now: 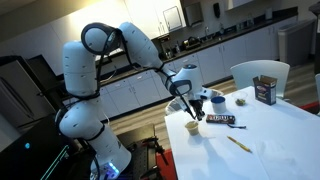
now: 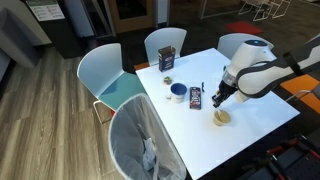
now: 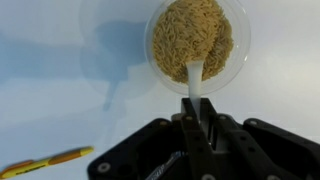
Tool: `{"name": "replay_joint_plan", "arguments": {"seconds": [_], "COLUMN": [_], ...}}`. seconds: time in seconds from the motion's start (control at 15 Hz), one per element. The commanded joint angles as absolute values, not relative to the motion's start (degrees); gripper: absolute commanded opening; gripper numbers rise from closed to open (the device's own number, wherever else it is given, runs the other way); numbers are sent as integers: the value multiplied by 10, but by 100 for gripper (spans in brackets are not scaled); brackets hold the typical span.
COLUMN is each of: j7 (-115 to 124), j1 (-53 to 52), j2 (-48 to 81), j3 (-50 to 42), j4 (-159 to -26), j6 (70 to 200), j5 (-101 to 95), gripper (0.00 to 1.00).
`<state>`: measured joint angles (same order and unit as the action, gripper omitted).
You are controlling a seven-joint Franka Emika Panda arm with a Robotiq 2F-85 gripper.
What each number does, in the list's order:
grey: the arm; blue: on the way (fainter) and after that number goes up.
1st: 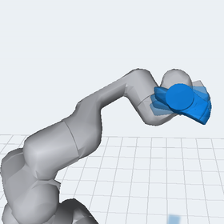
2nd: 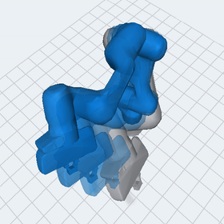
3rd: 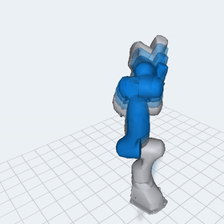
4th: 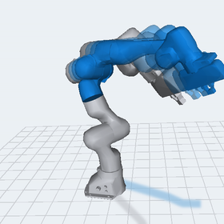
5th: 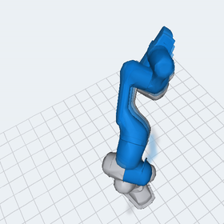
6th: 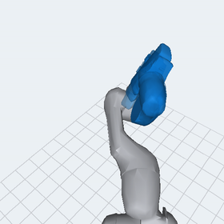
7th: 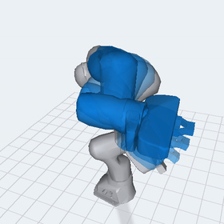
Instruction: Scoop out one spoonful of contents and put it on the table
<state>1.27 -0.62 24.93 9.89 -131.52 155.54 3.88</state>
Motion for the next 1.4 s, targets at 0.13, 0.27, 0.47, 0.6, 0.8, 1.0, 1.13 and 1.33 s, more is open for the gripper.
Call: {"name": "replay_joint_plan", "arguments": {"seconds": [0.13, 0.27, 0.47, 0.6, 0.8, 1.0, 1.13, 1.33], "j7": [13, 14, 10, 10, 12, 16, 20, 24], "j1": [-17, -18, -17, -18, -20, -27, -31, -37], "j2": [214, 211, 213, 214, 210, 202, 196, 185], "j3": [85, 83, 85, 86, 86, 84, 82, 79], "j4": [-1333, -1331, -1325, -1322, -1325, -1331, -1334, -1339], "j6": [1540, 1538, 1538, 1537, 1536, 1542, 1545, 1548], "j5": [48, 47, 49, 49, 48, 44, 42, 39], "gripper": [3, 3, 3, 3, 3, 3, 3, 3]}}
